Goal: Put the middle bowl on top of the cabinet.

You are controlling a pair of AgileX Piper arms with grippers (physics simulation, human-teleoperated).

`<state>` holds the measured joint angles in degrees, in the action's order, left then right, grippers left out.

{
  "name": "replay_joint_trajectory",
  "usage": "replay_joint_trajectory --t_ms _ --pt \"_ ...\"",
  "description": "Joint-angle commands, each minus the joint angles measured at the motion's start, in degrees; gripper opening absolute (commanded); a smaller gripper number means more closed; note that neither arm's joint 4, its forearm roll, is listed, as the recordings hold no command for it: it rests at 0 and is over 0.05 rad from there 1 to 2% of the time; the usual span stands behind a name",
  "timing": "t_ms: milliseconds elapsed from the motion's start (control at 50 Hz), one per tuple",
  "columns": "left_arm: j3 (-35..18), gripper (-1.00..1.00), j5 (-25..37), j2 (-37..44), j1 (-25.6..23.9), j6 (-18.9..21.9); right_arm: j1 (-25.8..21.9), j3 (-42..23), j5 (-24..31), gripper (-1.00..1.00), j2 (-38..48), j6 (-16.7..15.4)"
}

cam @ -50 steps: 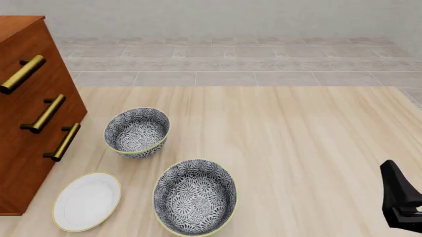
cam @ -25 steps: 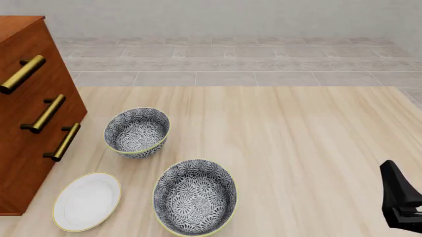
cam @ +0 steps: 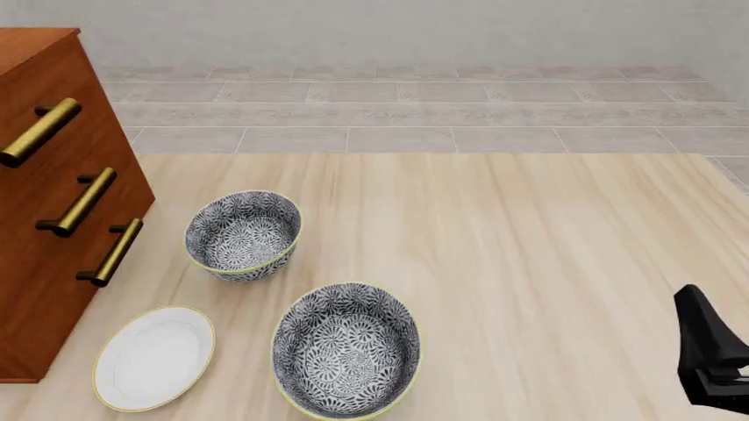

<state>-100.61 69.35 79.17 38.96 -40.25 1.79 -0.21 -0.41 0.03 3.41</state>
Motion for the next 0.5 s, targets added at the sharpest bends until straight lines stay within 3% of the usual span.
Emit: replay_joint_trajectory --t_ms 20,500 --pt "0.55 -1.00 -0.34 0.08 0.31 0.35 0.03 -0.01 0.00 1.00 0.00 0.03" --pt "0.48 -1.00 -0.79 -0.20 0.10 0.66 0.17 0.12 -0.20 1.00 -0.01 0.32"
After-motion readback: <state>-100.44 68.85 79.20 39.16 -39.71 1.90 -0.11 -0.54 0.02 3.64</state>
